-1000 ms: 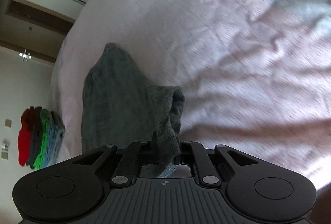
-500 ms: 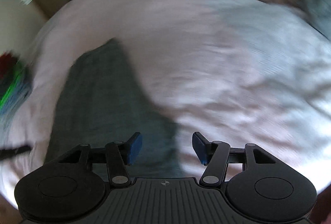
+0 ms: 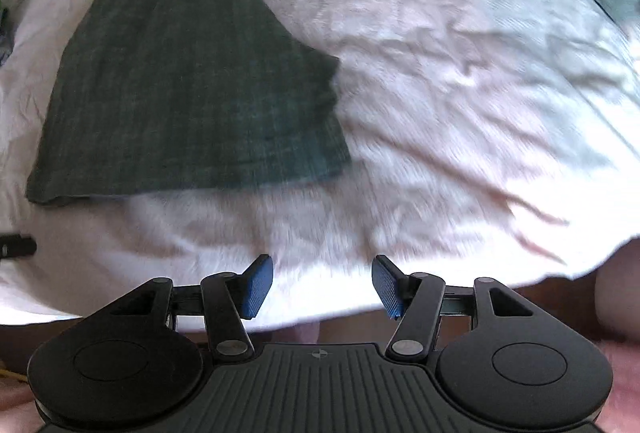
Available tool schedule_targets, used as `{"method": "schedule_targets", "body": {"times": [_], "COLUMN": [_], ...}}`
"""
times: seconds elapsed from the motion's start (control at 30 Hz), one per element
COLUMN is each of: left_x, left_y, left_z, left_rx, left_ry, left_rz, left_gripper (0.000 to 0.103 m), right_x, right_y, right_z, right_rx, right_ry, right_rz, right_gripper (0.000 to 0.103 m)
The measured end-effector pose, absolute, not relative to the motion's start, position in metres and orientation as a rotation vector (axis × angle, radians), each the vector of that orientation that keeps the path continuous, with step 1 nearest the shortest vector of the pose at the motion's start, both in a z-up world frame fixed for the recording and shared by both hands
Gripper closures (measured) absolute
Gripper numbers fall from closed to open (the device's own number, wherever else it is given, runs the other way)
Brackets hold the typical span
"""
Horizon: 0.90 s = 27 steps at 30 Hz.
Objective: Fold clothes
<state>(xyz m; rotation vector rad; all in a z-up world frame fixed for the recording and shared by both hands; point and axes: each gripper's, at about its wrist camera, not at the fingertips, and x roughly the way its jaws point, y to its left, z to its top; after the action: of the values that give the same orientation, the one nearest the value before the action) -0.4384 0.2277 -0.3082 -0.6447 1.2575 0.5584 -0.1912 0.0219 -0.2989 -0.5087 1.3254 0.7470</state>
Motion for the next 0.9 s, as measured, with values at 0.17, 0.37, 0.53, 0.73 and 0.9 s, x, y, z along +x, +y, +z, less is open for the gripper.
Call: {"method": "schedule_targets", "body": {"times": [0.17, 0.37, 0.53, 0.73, 0.9], "left_x": [-0.446, -0.441, -0.44, -0.443, -0.44], "left_y": [0.226, 0.234, 0.231, 0.212, 0.187], "left_z": [-0.251, -0.179, -0.137, -0.106, -0.092], "left_rx": [-0.595, -0.497, -0.46, -0.453, -0.464], "left_ry": [1.212, 1.111, 1.06, 1.002, 0.957], "left_rz": [0.553, 0.603, 0.67, 0.731, 0.799], "left_gripper": [0.073, 0.06, 0.056, 0.052, 0.051], "right_x": [-0.211, -0.238, -0.245, -0.245, -0.24], "right_y": [0.021, 0.045, 0.063, 0.07, 0.051], "right_z": [-0.25, -0.191, -0.159, -0.133, -0.117], "right_rx": [-0.407, -0.385, -0.39, -0.399, -0.434], "right_ry": [1.298, 1.175, 1.091, 1.034, 0.978], "right_rz": [0.743, 0.827, 0.901, 0.985, 1.041], "right_gripper": [0.023, 0.014, 0.001, 0.001, 0.001]}}
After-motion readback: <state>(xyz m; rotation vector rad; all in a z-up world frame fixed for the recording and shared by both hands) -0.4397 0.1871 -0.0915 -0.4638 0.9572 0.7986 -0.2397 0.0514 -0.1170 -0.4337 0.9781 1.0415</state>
